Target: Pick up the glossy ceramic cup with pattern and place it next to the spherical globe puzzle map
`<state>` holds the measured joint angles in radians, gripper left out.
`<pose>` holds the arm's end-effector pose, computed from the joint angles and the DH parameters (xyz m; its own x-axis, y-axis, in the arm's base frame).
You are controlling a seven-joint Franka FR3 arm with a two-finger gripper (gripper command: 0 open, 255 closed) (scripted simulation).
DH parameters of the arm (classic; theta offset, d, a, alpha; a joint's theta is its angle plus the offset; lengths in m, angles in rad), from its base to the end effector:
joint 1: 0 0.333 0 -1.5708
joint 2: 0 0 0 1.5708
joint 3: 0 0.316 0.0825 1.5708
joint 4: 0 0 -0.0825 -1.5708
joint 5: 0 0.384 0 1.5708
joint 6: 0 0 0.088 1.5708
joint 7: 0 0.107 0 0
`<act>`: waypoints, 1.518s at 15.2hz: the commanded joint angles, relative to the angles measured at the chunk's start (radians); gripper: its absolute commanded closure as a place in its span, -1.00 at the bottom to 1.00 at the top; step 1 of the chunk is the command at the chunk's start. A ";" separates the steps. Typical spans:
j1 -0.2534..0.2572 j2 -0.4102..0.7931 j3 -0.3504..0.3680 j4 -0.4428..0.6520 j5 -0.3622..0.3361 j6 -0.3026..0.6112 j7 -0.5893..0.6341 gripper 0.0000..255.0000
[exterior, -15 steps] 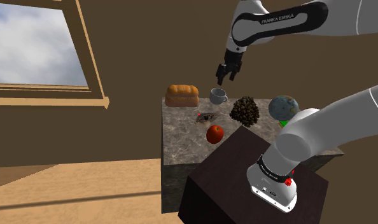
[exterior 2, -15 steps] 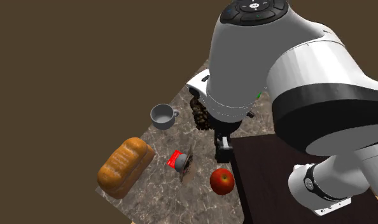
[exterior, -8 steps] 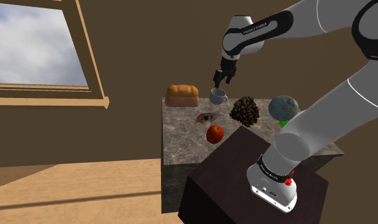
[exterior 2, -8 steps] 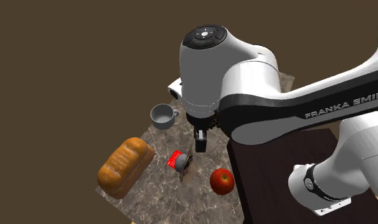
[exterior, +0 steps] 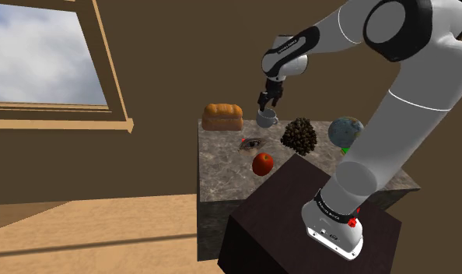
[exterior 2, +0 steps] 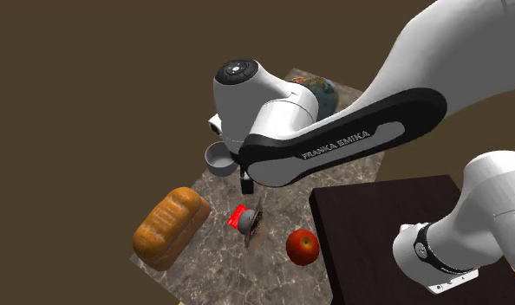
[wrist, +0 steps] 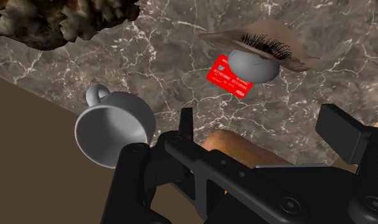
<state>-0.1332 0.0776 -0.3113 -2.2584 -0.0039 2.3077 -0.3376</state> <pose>0.4748 -0.2259 0.3277 0.9941 -0.1037 -0.0320 -0.1032 -0.9945 0.0169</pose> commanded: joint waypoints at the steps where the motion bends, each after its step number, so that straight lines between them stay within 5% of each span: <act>1: -0.013 0.080 -0.004 0.052 0.029 0.025 -0.037 -1.00; 16: -0.196 0.665 0.048 0.594 0.178 0.045 -0.224 -1.00; 23: -0.210 0.734 0.063 0.608 0.192 0.100 -0.232 -1.00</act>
<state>-0.3416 0.7990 -0.2508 -1.6541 0.1860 2.3992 -0.5696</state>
